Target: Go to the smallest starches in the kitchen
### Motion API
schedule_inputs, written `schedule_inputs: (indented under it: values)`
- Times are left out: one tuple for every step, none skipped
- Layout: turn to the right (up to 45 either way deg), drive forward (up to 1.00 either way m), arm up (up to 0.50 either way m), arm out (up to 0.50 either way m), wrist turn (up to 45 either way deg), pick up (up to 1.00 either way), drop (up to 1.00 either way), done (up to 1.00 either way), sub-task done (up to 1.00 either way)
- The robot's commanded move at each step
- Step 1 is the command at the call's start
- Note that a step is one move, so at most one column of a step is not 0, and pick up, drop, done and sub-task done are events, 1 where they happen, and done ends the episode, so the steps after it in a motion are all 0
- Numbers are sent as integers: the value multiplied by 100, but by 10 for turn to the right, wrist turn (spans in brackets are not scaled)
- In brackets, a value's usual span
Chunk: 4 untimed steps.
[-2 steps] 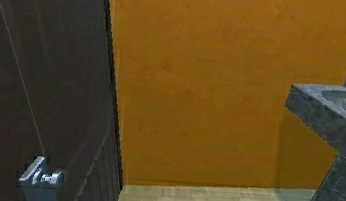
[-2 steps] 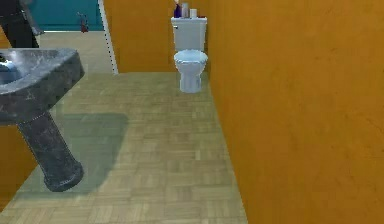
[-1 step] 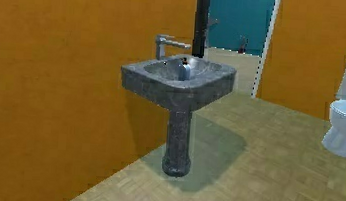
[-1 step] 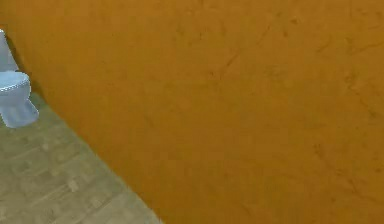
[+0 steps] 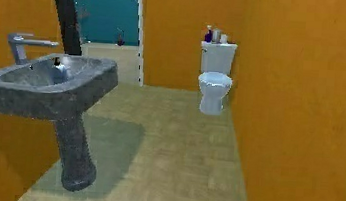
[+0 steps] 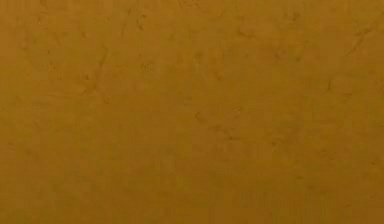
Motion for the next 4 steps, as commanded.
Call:
schedule_inputs:
  values:
    - [0, 100, 0, 0, 0, 0, 0, 0, 0]
    - [0, 80, 0, 0, 0, 0, 0, 0, 0]
    - [-150, 0, 0, 0, 0, 0, 0, 0, 0]
    - [0, 45, 0, 0, 0, 0, 0, 0, 0]
